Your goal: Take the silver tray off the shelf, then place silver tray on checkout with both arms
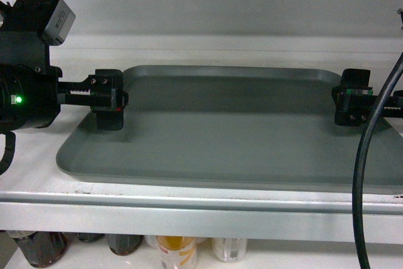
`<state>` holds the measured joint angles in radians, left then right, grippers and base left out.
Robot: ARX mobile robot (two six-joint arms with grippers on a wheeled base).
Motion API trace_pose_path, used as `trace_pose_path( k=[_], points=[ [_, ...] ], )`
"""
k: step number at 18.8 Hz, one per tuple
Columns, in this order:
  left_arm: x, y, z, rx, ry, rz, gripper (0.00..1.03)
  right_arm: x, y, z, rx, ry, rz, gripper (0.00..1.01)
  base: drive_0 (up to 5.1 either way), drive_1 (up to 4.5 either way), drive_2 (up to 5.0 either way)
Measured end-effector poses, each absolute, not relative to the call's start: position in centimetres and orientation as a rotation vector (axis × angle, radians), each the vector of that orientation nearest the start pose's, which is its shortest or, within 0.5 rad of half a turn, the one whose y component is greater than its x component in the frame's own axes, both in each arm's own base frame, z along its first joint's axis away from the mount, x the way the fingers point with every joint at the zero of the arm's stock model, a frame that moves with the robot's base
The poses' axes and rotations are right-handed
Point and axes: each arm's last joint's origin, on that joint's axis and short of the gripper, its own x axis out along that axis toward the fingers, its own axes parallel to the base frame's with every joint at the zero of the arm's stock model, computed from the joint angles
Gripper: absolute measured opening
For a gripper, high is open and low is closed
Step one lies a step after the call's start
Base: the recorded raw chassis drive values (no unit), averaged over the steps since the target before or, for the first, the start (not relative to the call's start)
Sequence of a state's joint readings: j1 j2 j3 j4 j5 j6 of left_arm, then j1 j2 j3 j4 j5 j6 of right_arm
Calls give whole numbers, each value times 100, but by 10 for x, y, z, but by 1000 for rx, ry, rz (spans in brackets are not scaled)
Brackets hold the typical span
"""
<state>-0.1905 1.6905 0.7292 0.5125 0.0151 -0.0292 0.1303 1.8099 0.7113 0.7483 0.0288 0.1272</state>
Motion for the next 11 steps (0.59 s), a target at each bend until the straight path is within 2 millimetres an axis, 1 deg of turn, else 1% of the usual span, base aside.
trace_pose_path(
  k=[2,4,8,9,10,11],
  points=[
    [324,-63,154,6,448,-194,98,338,43,127,103,390,66,98,0,0,0],
    [325,-64,146,5,463,-190,98,340,46,127,105,380,63,98,0,0,0],
    [323,-66,144,3,469,-186,97,340,48,125,102,371,62,98,0,0,0],
    [323,-67,144,3,469,-188,90,340,48,125,102,371,62,98,0,0,0],
    [322,-68,144,1,467,-190,81,340,49,124,102,371,63,98,0,0,0],
    [322,-69,143,0,467,-192,74,340,50,124,100,370,60,96,0,0,0]
  ],
)
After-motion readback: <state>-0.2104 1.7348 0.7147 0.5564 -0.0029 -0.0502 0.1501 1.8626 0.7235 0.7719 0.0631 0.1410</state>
